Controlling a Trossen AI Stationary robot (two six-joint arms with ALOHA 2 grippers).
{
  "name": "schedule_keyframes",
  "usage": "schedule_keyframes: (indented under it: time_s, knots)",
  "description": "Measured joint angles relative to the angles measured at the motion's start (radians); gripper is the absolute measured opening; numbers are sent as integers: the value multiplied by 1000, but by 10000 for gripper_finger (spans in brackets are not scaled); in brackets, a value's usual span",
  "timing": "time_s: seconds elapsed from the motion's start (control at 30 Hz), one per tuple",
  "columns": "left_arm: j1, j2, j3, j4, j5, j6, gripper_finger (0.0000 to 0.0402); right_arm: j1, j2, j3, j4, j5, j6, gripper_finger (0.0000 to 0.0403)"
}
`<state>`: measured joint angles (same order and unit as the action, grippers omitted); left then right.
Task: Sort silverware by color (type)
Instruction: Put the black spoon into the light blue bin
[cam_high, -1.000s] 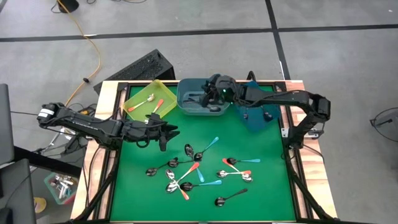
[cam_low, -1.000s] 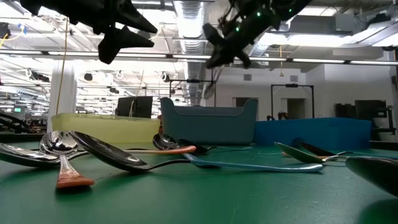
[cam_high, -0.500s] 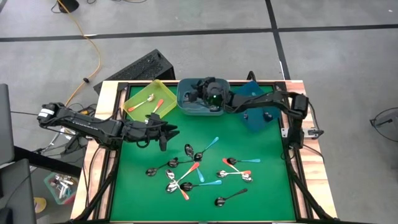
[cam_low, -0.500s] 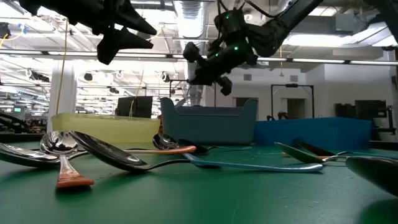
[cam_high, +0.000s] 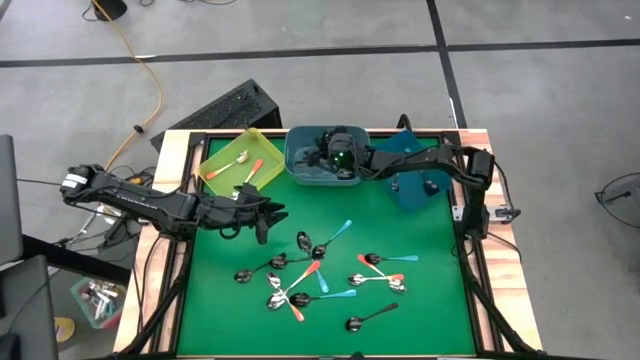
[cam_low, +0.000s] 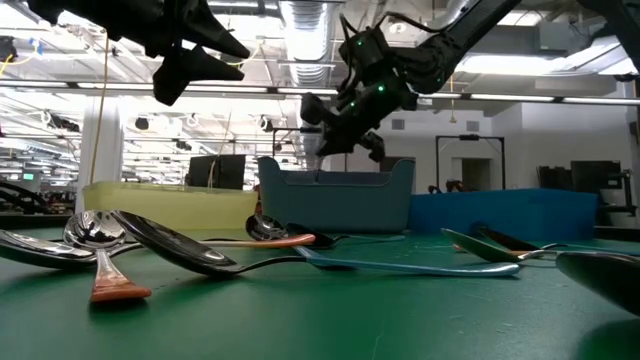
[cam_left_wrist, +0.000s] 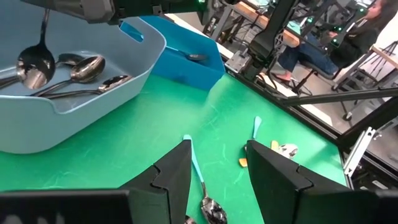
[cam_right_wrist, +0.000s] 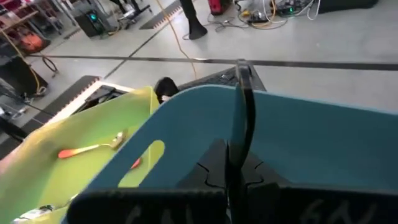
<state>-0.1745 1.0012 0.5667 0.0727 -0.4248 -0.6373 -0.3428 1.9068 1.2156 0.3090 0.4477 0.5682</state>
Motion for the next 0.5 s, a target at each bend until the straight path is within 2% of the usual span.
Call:
schedule_keyframes:
  time_s: [0.5]
  knots:
    - [0, 0, 0, -16, -3, 0, 138, -21, 0, 0, -75, -31, 7, 31]
